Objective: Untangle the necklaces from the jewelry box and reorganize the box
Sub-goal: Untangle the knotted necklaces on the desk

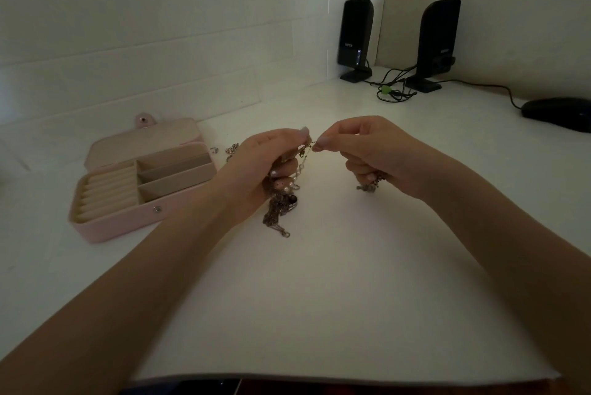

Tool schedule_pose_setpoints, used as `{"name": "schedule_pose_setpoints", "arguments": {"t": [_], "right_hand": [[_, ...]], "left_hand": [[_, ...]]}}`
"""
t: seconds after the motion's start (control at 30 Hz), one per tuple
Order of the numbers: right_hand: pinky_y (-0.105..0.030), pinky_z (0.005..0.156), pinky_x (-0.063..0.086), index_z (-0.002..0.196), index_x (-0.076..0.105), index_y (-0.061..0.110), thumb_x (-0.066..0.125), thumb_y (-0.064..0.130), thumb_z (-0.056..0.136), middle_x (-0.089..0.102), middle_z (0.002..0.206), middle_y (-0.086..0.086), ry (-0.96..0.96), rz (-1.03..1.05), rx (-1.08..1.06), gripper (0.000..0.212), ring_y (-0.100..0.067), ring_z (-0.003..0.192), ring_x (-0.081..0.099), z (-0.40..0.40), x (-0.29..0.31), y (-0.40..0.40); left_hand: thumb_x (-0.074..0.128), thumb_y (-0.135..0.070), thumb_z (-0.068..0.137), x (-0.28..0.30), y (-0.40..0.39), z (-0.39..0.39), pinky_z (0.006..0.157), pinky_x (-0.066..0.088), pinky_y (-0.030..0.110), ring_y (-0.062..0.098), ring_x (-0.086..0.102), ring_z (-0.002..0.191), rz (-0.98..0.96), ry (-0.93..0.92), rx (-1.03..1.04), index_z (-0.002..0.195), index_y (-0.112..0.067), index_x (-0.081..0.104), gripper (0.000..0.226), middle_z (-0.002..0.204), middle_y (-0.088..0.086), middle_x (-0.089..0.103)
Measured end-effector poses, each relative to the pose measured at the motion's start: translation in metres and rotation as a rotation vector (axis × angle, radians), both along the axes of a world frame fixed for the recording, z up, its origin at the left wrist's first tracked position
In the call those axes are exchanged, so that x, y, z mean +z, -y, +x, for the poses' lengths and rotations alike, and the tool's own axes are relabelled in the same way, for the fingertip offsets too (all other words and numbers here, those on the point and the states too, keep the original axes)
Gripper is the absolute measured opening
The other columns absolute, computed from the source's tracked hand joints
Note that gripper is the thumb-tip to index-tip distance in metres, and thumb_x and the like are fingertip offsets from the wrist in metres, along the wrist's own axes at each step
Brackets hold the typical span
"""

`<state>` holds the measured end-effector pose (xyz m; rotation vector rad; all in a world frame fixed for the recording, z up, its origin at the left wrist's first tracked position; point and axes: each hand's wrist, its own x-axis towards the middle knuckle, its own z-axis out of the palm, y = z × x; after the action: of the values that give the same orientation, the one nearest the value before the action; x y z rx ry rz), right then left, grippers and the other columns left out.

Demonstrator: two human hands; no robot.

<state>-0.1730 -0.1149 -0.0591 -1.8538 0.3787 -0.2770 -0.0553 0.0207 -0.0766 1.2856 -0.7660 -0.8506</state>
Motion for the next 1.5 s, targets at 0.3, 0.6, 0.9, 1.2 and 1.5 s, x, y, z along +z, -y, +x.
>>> {"name": "schedule_pose_setpoints", "arguments": {"t": [0.3,0.6,0.9,1.2,1.5], "right_hand": [[-0.02,0.043,0.022,0.089,0.069,0.012,0.06,0.02,0.091,0.024,0.048,0.007,0.12,0.15,-0.128,0.013,-0.009,0.043,0.019,0.001,0.002,0.005],[-0.021,0.042,0.021,0.086,0.06,0.012,0.053,0.022,0.094,0.019,0.048,0.007,0.209,0.306,-0.158,0.014,-0.009,0.043,0.015,0.0,0.004,0.006],[-0.02,0.04,0.022,0.074,0.045,0.016,0.046,0.018,0.093,0.024,0.05,0.004,0.326,0.492,-0.317,0.019,-0.008,0.042,0.018,-0.001,0.006,0.016],[-0.018,0.038,0.016,0.083,0.057,0.018,0.052,0.026,0.097,0.02,0.047,0.008,0.457,0.622,-0.359,0.017,-0.006,0.041,0.013,-0.006,0.008,0.03],[-0.02,0.041,0.01,0.092,0.068,0.021,0.055,0.023,0.095,0.018,0.05,0.008,0.357,0.443,-0.186,0.013,-0.007,0.042,0.013,-0.011,0.013,0.03]], "left_hand": [[0.057,-0.002,0.086,0.007,-0.004,0.001,0.038,0.028,0.015,0.008,0.036,0.043,0.106,0.233,0.086,0.075,-0.018,0.061,0.019,0.057,-0.004,0.048],[0.058,-0.02,0.09,0.009,-0.005,0.001,0.045,0.043,0.02,0.012,0.057,0.055,0.14,0.316,0.09,0.072,-0.009,0.059,0.021,0.064,0.003,0.057],[0.055,-0.02,0.093,0.012,-0.009,-0.006,0.047,0.047,0.02,0.023,0.066,0.057,0.254,0.412,-0.038,0.08,-0.01,0.062,0.018,0.07,0.007,0.068],[0.063,-0.026,0.088,0.015,-0.015,0.0,0.041,0.037,0.019,0.013,0.06,0.056,0.366,0.599,0.001,0.069,-0.022,0.074,0.022,0.069,-0.005,0.069],[0.068,-0.037,0.08,0.017,-0.023,0.013,0.052,0.029,0.023,0.001,0.042,0.042,0.396,1.173,0.35,0.064,-0.028,0.07,0.018,0.039,-0.016,0.045]]}}
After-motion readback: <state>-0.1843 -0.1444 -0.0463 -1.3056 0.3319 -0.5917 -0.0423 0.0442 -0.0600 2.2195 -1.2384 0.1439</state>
